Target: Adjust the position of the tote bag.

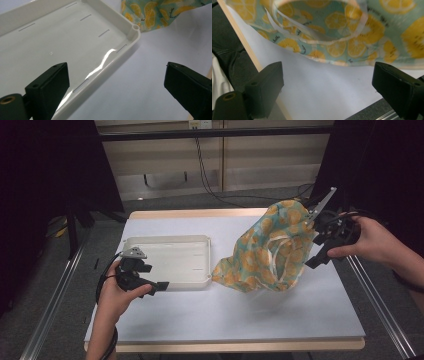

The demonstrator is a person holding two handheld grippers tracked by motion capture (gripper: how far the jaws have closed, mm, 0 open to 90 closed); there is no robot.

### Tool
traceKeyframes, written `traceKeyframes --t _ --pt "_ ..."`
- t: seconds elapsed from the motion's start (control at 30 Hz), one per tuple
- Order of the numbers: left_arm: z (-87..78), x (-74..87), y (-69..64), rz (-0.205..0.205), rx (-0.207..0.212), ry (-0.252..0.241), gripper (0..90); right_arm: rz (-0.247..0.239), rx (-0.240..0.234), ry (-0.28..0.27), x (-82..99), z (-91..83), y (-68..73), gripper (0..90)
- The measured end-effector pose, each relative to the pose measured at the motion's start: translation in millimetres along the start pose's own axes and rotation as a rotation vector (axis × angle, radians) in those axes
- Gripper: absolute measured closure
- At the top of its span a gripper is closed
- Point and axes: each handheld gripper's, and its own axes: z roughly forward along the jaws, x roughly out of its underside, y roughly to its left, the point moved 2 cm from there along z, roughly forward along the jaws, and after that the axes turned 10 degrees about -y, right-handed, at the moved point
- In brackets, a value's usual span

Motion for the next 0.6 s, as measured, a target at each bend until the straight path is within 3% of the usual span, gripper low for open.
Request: traceKeyframes --t 0.07,0.4,0.6 --pt "1.2 0.2 -0.5 -0.002 0.008 -0.001 6.2 0.003 0.004 -0.007 -6.0 -4.6 -0.6 9.9" --pt "2.0 0.2 -1.3 -0.004 0.01 -0.002 6.1 -0.079 0.016 0.008 -32.1 -16.4 -7.9 8.5" --pt "5.4 1.3 -3.0 -0.007 0.017 0.006 6.1 -0.086 0.003 -0.008 -48.1 -23.1 -11.6 6.3"
